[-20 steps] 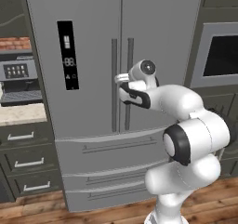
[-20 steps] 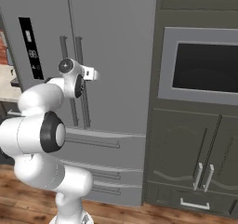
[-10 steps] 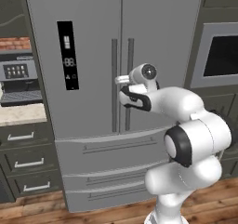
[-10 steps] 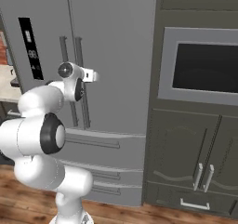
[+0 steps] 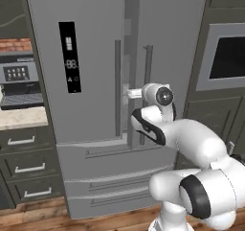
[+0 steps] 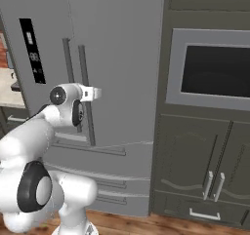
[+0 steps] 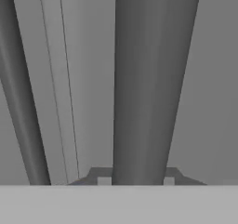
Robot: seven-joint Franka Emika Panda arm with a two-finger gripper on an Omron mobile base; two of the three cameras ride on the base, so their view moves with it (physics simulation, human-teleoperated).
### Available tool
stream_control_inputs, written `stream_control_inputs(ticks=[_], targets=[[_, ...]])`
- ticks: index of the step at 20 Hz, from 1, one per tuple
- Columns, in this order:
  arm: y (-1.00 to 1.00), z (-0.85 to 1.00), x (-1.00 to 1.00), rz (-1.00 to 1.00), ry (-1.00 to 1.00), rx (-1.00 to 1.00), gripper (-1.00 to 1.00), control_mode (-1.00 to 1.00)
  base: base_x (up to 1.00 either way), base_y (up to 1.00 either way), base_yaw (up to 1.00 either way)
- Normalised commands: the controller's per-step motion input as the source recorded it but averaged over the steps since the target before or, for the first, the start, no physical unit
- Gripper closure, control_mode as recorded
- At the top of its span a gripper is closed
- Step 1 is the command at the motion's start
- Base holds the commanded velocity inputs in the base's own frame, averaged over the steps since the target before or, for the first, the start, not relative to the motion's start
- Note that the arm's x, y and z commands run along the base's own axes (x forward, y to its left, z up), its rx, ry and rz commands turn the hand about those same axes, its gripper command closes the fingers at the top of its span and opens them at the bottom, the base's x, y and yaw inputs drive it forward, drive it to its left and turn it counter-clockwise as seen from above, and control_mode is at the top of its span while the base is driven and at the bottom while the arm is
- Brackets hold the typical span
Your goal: Take the lemon wedge from the fridge and place it on the plate with fish on the dining counter.
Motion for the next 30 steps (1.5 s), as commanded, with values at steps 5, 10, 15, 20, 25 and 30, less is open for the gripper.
stream_control_inputs(ticks=[5,10,15,20,25,30], targets=[[-0.30,0.23,-1.00,-0.11,-0.21,0.00,1.00,-1.00,0.00,0.00,0.00],[-0.60,0.25,-1.00,-0.16,-0.18,0.01,1.00,-1.00,0.00,0.00,0.00],[-0.40,0.36,-0.98,-0.17,-0.15,0.05,1.00,-1.00,0.00,0.00,0.00],[0.90,0.03,-0.10,-0.12,0.00,-0.06,1.00,-1.00,0.00,0.00,0.00],[1.00,0.19,0.47,-0.21,0.00,-0.03,1.00,-1.00,0.00,0.00,0.00],[0.44,0.13,0.52,-0.27,0.00,0.00,1.00,-1.00,0.00,0.00,0.00]])
